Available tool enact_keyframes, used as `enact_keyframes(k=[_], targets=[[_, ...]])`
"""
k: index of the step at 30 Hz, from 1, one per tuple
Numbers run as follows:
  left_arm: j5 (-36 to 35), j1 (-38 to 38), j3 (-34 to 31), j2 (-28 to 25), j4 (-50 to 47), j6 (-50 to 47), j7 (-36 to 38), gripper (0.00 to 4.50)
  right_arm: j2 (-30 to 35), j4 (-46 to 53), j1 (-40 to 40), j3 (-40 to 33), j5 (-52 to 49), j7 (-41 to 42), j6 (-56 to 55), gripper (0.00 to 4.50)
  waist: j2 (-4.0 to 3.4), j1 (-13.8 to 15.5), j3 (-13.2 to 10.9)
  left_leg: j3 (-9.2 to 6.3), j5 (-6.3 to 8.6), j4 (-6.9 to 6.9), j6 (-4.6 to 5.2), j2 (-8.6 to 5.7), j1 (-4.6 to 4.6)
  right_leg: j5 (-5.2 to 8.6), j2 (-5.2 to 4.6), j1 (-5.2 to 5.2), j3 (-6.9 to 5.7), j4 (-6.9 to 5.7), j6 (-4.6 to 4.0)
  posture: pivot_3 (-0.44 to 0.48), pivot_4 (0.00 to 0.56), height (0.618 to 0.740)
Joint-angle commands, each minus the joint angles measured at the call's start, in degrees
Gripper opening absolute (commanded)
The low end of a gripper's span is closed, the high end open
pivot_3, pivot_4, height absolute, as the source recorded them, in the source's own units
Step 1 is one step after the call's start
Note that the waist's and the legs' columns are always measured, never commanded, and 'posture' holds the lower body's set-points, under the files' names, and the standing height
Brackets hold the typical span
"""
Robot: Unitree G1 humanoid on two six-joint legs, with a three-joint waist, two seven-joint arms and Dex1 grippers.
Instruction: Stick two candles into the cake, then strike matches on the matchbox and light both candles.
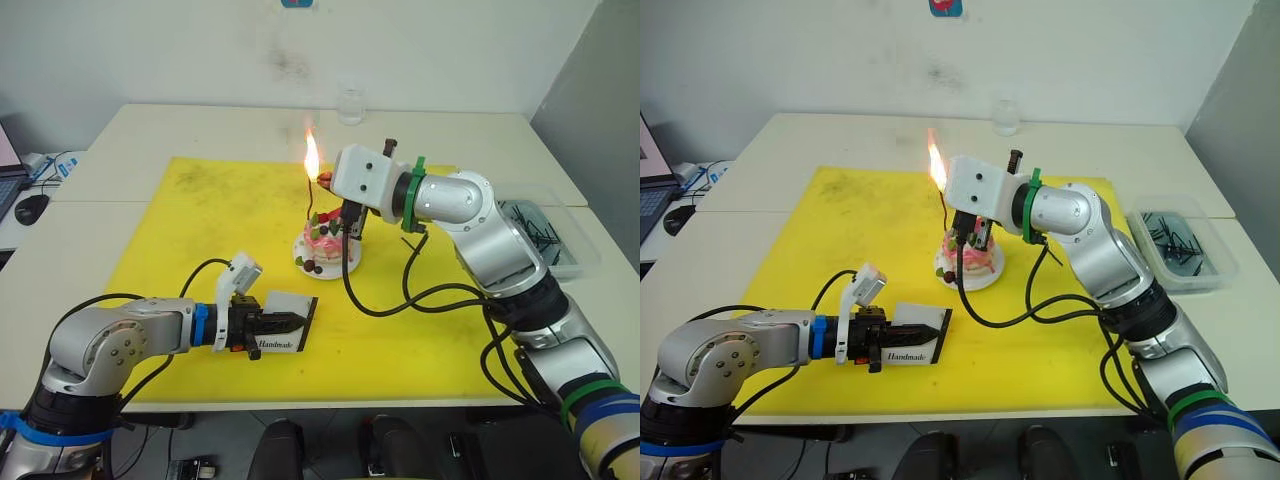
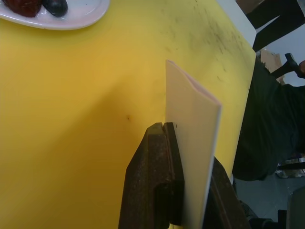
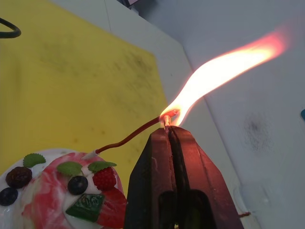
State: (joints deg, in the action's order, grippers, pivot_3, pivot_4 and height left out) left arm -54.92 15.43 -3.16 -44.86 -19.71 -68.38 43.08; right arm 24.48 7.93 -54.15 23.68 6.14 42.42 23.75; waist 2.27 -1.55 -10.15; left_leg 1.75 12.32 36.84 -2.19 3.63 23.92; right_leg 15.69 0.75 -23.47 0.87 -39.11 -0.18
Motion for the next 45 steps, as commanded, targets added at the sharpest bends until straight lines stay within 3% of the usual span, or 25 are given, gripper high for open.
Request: enact_keyframes(k=[1, 45], targets=[[0.2, 0.5, 0.2, 0.3, -1.3, 0.7, 0.5, 0.00, -0.1, 0.4, -1.5, -1.9, 0.8, -0.1, -1.5, 0.02, 0.00, 0.0, 0.0, 0.00, 0.00, 0.00, 0.00, 0.00, 0.00, 0.00, 0.00, 0.00, 0.00, 0.00, 0.00, 0.000, 0.150, 0.729], [1.9, 0.0, 0.4, 0.7, -1.1, 1.1, 1.9, 0.00, -1.0, 0.2, -1.1, -2.2, 0.6, 1.1, -0.9, 0.02, 0.00, 0.0, 0.0, 0.00, 0.00, 0.00, 0.00, 0.00, 0.00, 0.00, 0.00, 0.00, 0.00, 0.00, 0.00, 0.000, 0.150, 0.729]])
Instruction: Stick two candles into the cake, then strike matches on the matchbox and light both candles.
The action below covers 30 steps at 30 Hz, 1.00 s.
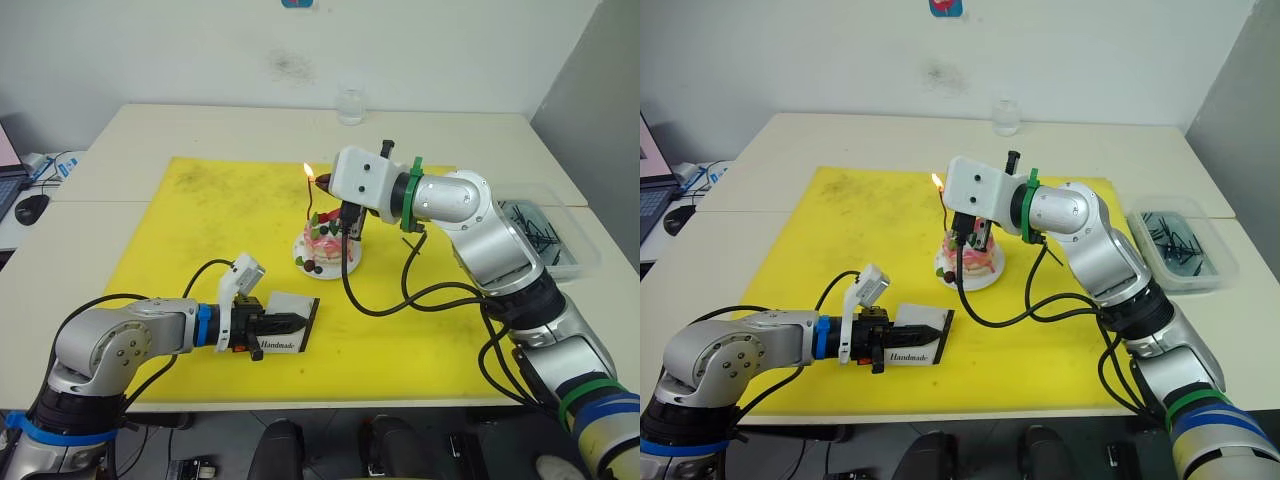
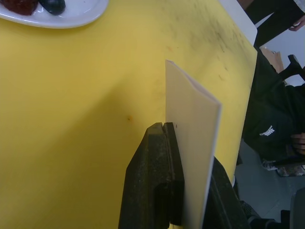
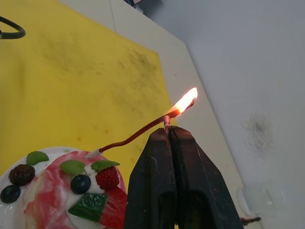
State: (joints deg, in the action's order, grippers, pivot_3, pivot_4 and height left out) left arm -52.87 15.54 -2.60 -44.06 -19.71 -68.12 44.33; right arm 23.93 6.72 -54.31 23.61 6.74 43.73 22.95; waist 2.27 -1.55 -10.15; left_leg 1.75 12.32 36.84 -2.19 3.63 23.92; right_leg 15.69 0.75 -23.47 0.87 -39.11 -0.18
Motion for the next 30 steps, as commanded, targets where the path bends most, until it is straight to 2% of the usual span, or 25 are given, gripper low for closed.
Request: enact_keyframes(k=[1, 18, 25, 30], targets=[[-0.1, -0.1, -0.2, -0.1, -1.1, 0.8, 0.7, 0.00, -0.5, 1.4, -0.9, -2.1, 0.0, -0.3, 0.0, 0.02, 0.00, 0.0, 0.0, 0.00, 0.00, 0.00, 0.00, 0.00, 0.00, 0.00, 0.00, 0.00, 0.00, 0.00, 0.00, 0.000, 0.150, 0.729], [0.5, 0.5, -0.3, -0.1, -0.4, 0.8, 0.8, 0.00, -0.4, 4.7, 0.1, -2.9, -2.2, 1.7, 3.4, 0.02, 0.00, 0.0, 0.0, -0.01, 0.00, -0.01, 0.00, 0.00, 0.00, 0.00, 0.00, 0.00, -0.01, 0.00, 0.00, 0.000, 0.150, 0.729], [0.4, 0.3, -0.8, -0.3, -0.3, 0.7, 0.6, 0.00, 1.8, 15.4, 4.7, -5.9, -7.9, 4.9, 12.2, 0.02, -0.01, 0.0, 0.0, -0.02, 0.00, -0.02, 0.00, 0.01, 0.00, 0.01, 0.00, 0.00, -0.02, 0.01, 0.00, 0.000, 0.150, 0.729], [-2.2, 0.2, -2.2, 0.4, -1.5, -1.2, 0.0, 0.00, 7.0, 27.6, 13.1, -12.4, -16.0, 7.1, 24.5, 0.02, 0.00, 0.2, 0.0, -0.02, 0.00, -0.03, 0.00, 0.00, 0.00, 0.01, -0.02, 0.03, -0.02, 0.03, -0.01, 0.000, 0.150, 0.729]])
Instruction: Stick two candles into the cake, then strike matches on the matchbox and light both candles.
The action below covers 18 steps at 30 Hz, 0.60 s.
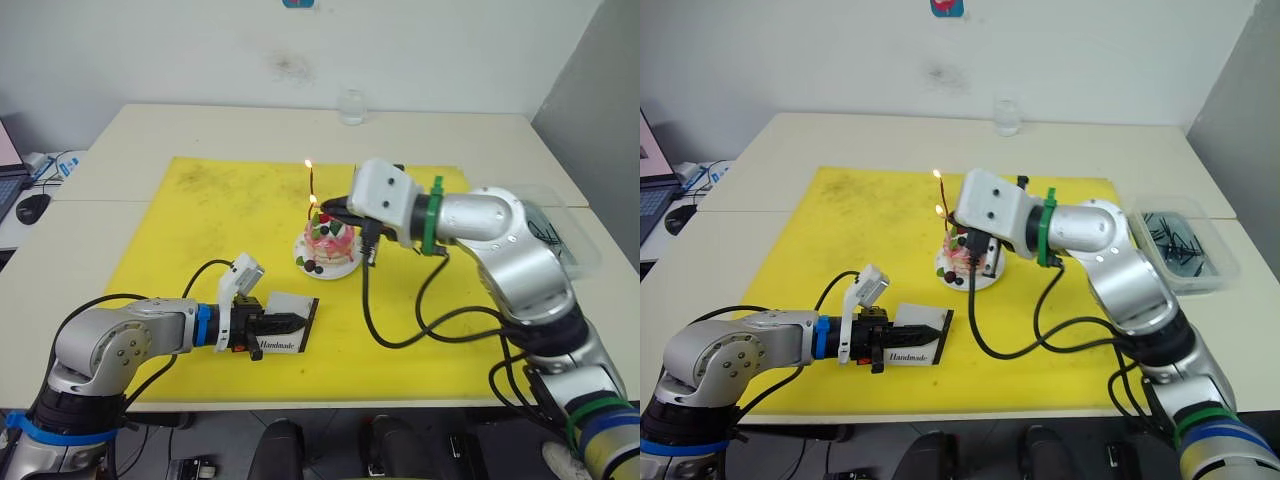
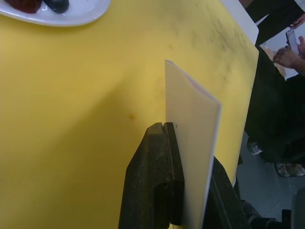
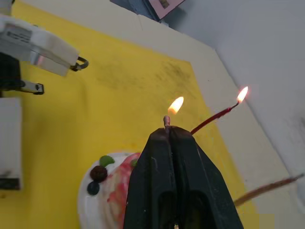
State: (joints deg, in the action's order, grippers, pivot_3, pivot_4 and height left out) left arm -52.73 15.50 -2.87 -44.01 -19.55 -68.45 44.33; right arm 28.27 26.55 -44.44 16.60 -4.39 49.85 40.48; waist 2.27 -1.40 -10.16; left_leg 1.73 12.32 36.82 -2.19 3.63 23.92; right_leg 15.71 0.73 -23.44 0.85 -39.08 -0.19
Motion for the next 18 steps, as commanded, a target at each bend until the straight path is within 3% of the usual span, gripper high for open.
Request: enact_keyframes(k=[1, 5, 10, 13, 18], targets=[[-3.2, 0.1, -2.3, 0.5, -2.2, -1.4, -0.1, 0.00, 4.0, 10.3, 5.5, -7.6, -6.7, 1.1, 9.9, 0.02, 0.00, 0.1, 0.0, 0.00, 0.00, -0.01, 0.00, -0.01, 0.01, 0.00, -0.01, -0.01, 0.00, 0.01, 0.00, 0.000, 0.150, 0.729], [-6.4, -0.6, -3.5, 1.1, -4.4, -3.5, -1.1, 0.00, 9.1, 16.0, 11.3, -16.3, -11.8, -0.1, 19.0, 0.02, -0.01, 0.0, 0.0, 0.02, 0.00, -0.02, 0.00, -0.01, 0.01, 0.01, -0.03, -0.01, 0.01, 0.00, -0.01, 0.000, 0.150, 0.729], [-9.9, -1.2, -3.5, 2.7, -6.6, -4.9, -3.5, 0.00, 15.2, 14.2, 20.5, -31.0, -12.1, -3.7, 25.0, 0.02, 0.02, 0.0, 0.0, -0.01, 0.00, -0.01, 0.00, -0.03, -0.04, 0.01, -0.02, 0.03, -0.01, -0.01, -0.01, 0.000, 0.150, 0.729], [-10.2, -1.3, -2.6, 3.8, -6.8, -4.9, -4.8, 0.00, 15.8, 8.4, 25.5, -37.1, -9.1, -8.7, 21.8, 0.02, 0.01, 0.0, 0.0, 0.00, 0.00, -0.01, 0.01, -0.06, -0.05, 0.01, -0.01, 0.05, 0.01, 0.01, -0.01, 0.000, 0.150, 0.729], [-10.6, -1.2, -1.4, 5.1, -6.9, -4.9, -5.8, 0.00, 13.4, -7.2, 23.0, -39.5, -4.6, -19.6, 14.4, 0.02, -0.01, -0.4, 0.0, 0.10, 0.00, 0.05, 0.01, -0.12, -0.06, -0.03, 0.03, 0.05, 0.13, 0.01, 0.02, 0.000, 0.150, 0.729]])
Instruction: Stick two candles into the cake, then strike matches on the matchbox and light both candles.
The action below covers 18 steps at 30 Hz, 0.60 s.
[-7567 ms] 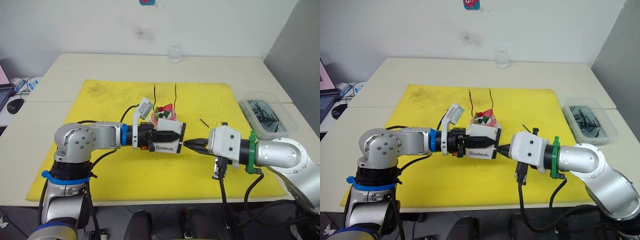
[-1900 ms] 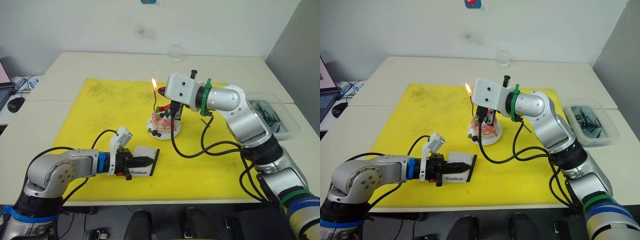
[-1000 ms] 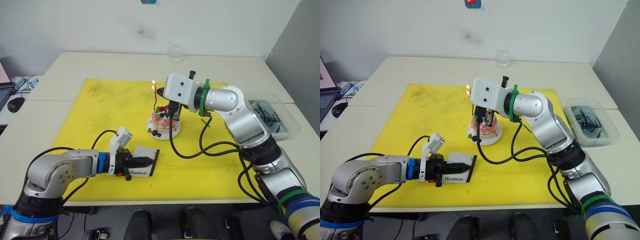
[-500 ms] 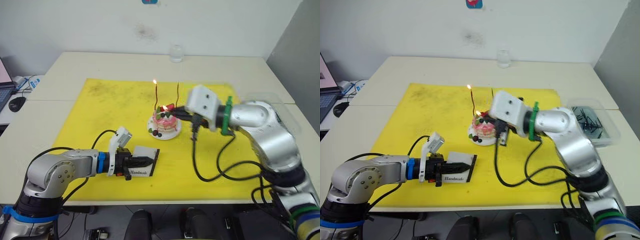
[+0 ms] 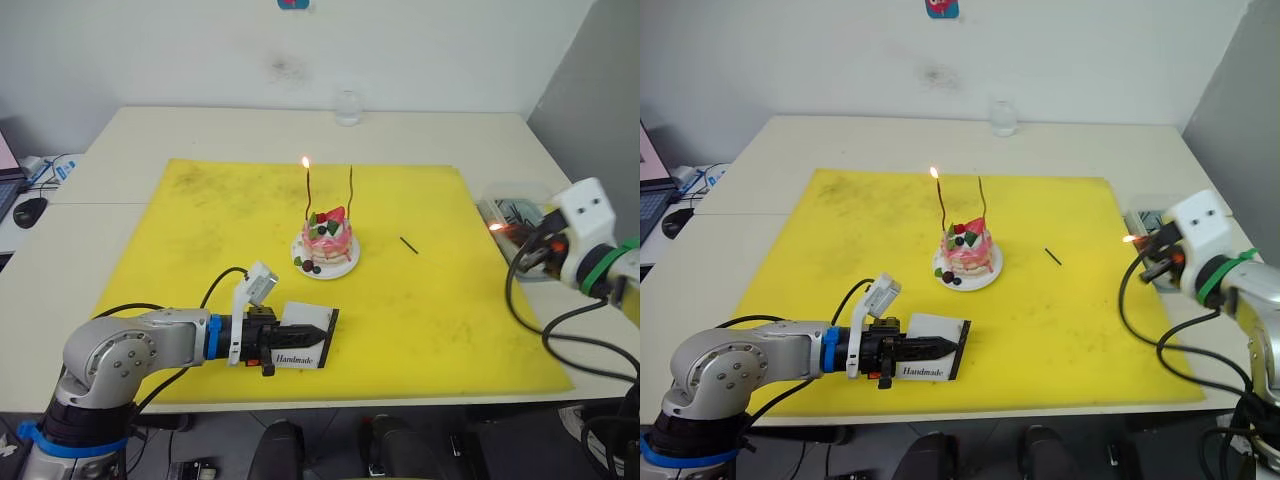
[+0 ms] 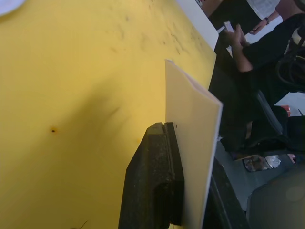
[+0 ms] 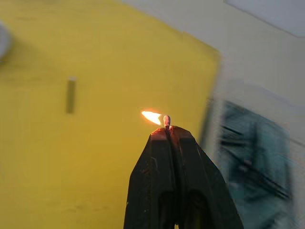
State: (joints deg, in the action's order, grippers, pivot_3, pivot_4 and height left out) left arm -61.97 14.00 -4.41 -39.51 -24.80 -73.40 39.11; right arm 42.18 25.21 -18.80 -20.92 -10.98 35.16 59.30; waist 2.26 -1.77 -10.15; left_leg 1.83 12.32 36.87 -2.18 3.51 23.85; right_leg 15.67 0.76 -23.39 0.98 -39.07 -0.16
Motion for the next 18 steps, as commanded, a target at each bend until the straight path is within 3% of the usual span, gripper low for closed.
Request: enact_keyframes(k=[1, 5, 9, 12, 18], targets=[[-1.4, 0.3, 0.3, 0.7, -1.7, 0.1, -0.7, 0.00, -0.7, -8.2, -3.4, -1.9, 2.2, -5.9, -5.3, 0.02, 0.00, -0.1, 0.0, -0.01, 0.00, 0.00, 0.00, -0.01, 0.00, 0.00, 0.02, 0.00, 0.00, 0.00, 0.00, 0.000, 0.150, 0.729], [-1.6, 0.2, 0.6, 1.4, -1.6, 0.3, -1.4, 0.00, -1.3, -20.8, -7.9, 0.0, 3.6, -9.7, -10.3, 0.02, -0.04, 0.0, 0.0, -0.01, 0.00, -0.03, 0.00, -0.02, 0.00, -0.01, 0.15, -0.02, -0.01, -0.01, -0.02, 0.000, 0.150, 0.729], [-1.9, -0.1, 0.6, 1.8, -1.7, 0.4, -2.0, 0.00, -0.8, -25.4, -8.9, 1.4, 3.9, -9.4, -15.4, 0.02, -0.05, 0.0, 0.0, 0.01, 0.01, -0.09, 0.00, -0.02, 0.05, 0.05, 0.17, -0.04, 0.00, 0.04, -0.06, 0.000, 0.150, 0.729], [-2.0, -0.5, 0.5, 2.0, -1.7, 0.6, -2.4, 0.00, -1.9, -26.7, -9.0, 1.4, 4.8, -12.8, -17.7, 0.65, -0.07, 0.1, 0.0, 0.01, 0.01, -0.11, 0.01, 0.00, 0.06, 0.06, 0.16, -0.06, 0.01, 0.04, -0.07, 0.000, 0.150, 0.729], [-1.0, -0.5, 0.6, 1.5, -0.9, 1.4, -1.9, 0.00, -2.5, -26.9, -8.8, 2.1, 4.8, -14.3, -21.6, 2.81, -0.08, 0.1, 0.0, 0.00, 0.00, -0.08, 0.00, 0.00, 0.03, 0.04, 0.16, -0.05, 0.01, -0.02, -0.05, 0.000, 0.150, 0.729]])
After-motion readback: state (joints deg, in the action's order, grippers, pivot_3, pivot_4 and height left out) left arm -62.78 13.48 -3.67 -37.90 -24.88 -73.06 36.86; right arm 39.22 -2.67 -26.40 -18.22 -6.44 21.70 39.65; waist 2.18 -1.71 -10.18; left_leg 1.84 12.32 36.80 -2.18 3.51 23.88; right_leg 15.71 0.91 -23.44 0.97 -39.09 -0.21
